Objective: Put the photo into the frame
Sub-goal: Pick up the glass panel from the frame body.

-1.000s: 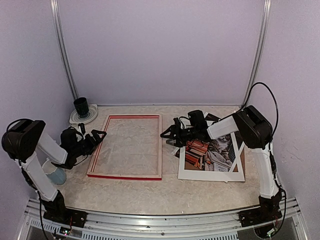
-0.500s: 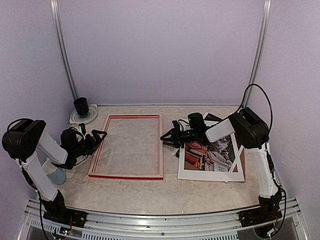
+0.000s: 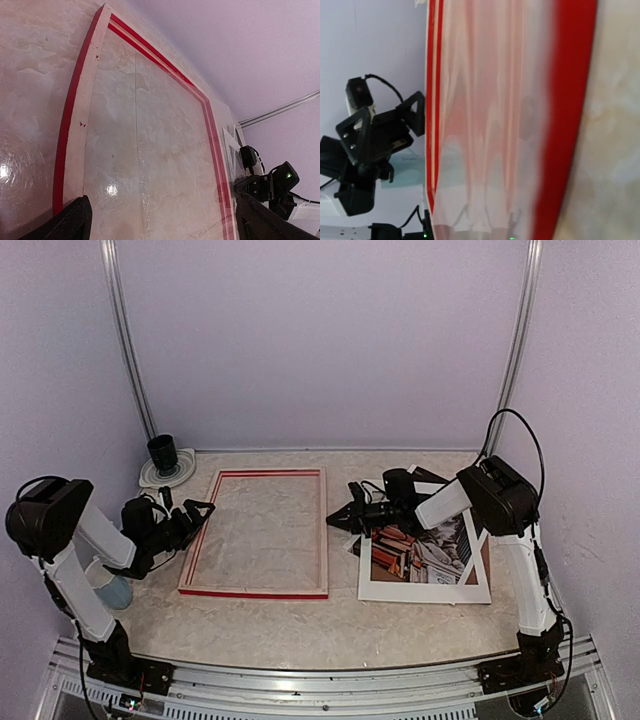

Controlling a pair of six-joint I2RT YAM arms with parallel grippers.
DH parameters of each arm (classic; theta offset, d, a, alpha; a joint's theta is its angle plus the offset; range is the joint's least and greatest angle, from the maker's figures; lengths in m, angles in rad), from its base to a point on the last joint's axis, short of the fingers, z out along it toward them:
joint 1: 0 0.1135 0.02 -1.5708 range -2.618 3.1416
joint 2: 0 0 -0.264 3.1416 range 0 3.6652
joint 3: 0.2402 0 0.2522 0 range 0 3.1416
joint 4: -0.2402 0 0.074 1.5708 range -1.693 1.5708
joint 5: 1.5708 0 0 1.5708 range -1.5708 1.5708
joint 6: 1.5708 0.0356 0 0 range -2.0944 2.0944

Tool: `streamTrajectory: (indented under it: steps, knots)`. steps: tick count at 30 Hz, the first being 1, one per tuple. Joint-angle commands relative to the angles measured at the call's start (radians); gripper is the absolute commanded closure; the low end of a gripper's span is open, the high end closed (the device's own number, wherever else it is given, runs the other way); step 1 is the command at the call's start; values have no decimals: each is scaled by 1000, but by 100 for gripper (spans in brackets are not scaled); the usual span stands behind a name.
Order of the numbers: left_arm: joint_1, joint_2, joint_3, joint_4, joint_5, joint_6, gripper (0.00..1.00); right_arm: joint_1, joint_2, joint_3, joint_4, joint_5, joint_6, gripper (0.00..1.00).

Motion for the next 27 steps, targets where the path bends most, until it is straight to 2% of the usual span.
streamTrajectory:
  steps: [1, 13, 27]
  knots:
    - [-1, 38, -19, -51, 34, -24, 1, -10, -15, -27, 104, -32, 50, 100]
    - [-2, 52, -29, -9, 53, -45, 1, 9, -32, -21, 281, -56, 201, 100]
    - [11, 82, -47, 69, 78, -94, 1, 48, -51, 65, 319, -62, 246, 100]
